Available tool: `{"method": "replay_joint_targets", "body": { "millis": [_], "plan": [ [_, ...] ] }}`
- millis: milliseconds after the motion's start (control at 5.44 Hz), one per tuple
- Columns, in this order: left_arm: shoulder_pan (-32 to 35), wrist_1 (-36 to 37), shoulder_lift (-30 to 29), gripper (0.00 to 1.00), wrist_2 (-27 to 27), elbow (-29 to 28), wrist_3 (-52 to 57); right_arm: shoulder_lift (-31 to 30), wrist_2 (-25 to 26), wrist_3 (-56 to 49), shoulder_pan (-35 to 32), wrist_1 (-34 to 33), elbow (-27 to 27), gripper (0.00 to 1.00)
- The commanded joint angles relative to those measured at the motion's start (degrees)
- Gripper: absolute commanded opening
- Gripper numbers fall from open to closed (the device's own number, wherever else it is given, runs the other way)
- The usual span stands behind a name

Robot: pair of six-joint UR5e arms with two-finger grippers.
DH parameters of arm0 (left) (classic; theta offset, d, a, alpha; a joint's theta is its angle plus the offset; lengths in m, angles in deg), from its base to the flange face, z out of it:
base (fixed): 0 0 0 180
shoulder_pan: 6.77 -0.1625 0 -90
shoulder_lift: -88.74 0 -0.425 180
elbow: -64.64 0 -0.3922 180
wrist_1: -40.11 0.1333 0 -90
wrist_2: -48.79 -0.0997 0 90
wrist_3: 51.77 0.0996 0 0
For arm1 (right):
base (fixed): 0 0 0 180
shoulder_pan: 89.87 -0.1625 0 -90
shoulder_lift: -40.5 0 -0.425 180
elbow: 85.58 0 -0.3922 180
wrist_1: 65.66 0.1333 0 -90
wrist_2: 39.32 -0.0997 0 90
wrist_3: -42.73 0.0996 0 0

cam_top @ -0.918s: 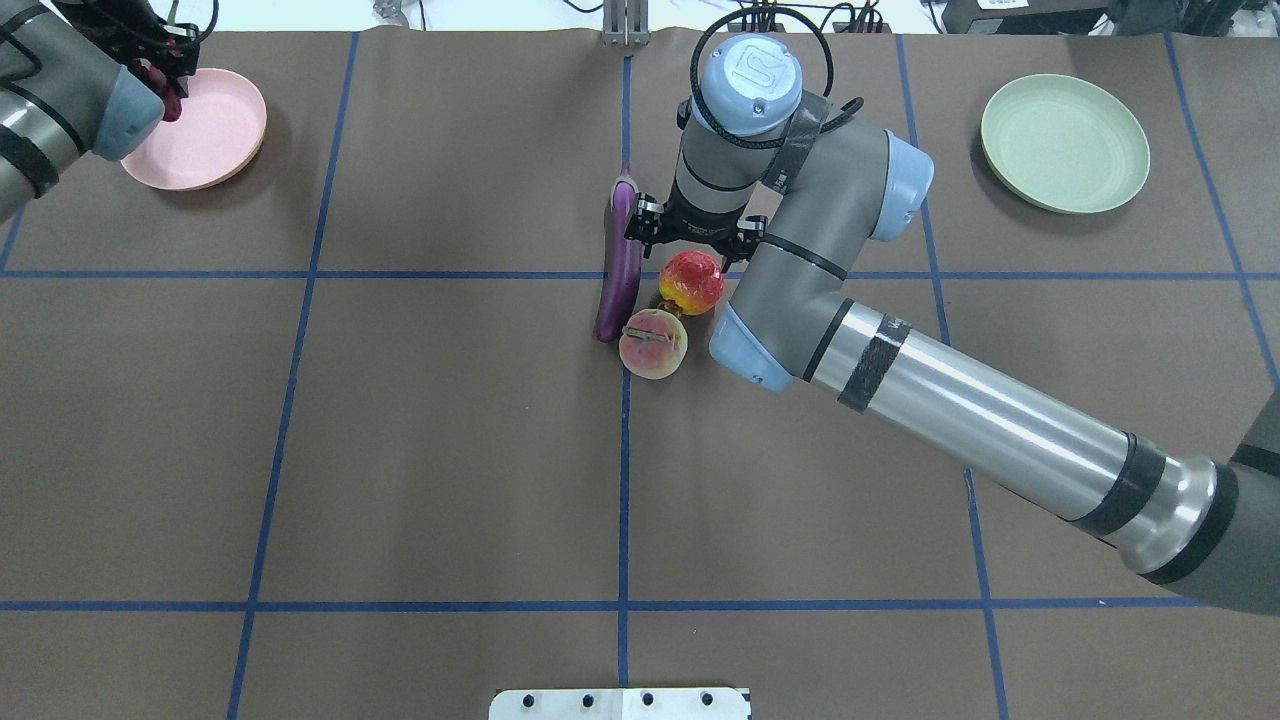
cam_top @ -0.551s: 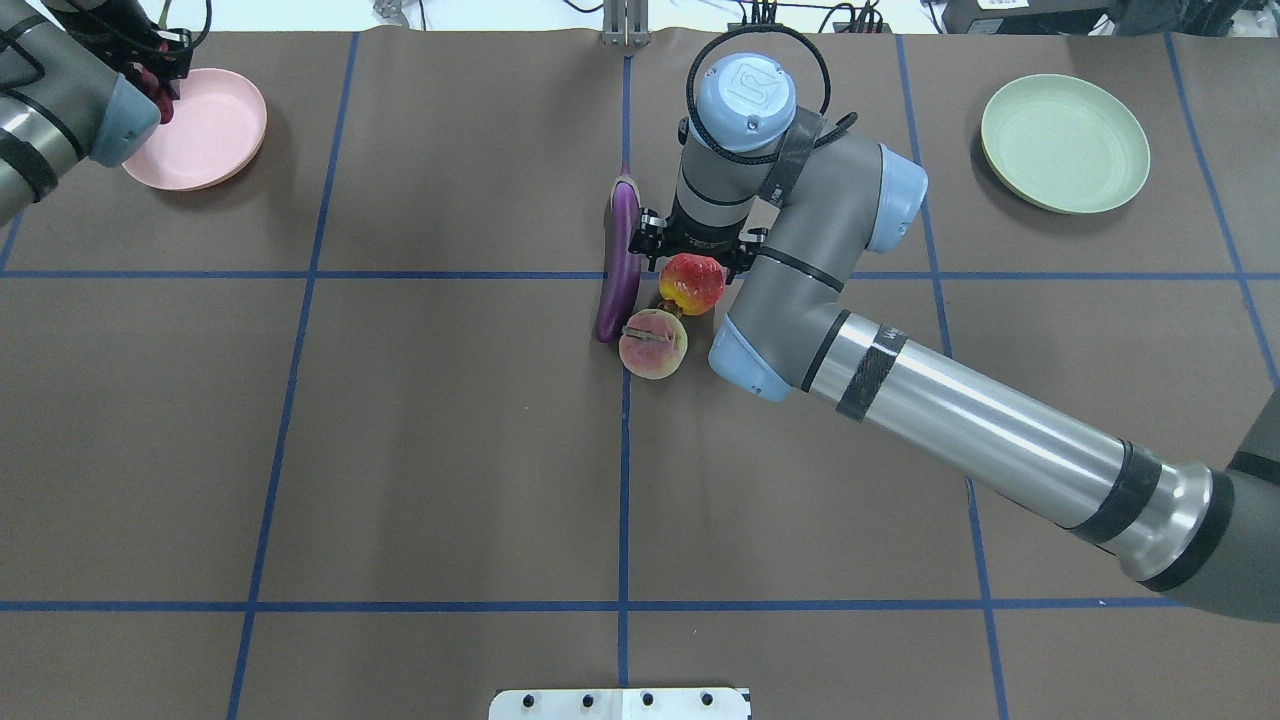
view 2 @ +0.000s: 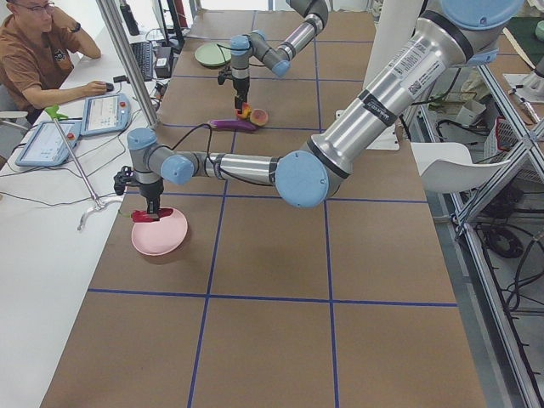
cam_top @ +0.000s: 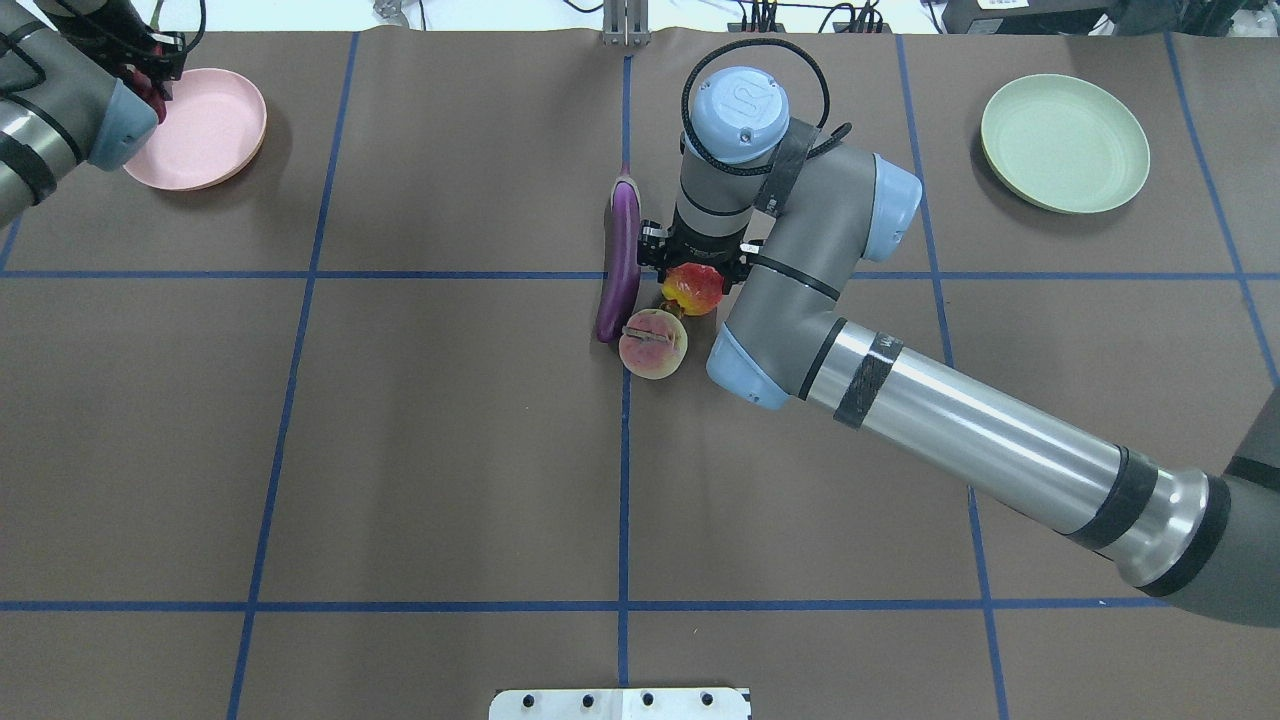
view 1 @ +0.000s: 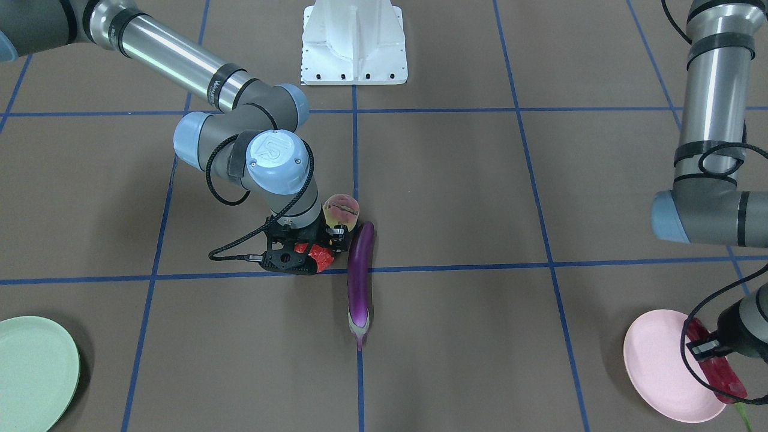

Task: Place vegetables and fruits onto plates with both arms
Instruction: 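Grasp red fruit with right gripper while left lowers chili onto plate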

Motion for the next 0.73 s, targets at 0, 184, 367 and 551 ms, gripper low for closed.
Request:
{"method": "replay_joint_targets", "body": {
  "millis": [0, 184, 367, 551],
  "plan": [
    [-0.6, -0.5, -0.7, 0.0, -1.0, -2.0, 0.0, 0.6, -0.6, 0.0, -2.0, -2.0, -1.6, 0.0],
    [-3.9, -4.0, -0.9, 0.0, -7.1, -5.3, -0.1, 0.6, -1.3, -0.5, -4.7, -4.2, -3.9, 0.0],
    [-4.8, -4.9, -1.1, 0.0, -8.6, -6.7, 0.0, 0.6, -2.5, -1.0, -7.6, -4.2, -4.3, 0.0],
    [-4.8, -5.1, -1.2, 0.0, -10.6, -7.5, 0.0, 0.0, -2.6, -2.8, -9.2, -4.5, -4.3, 0.0]
  ]
}}
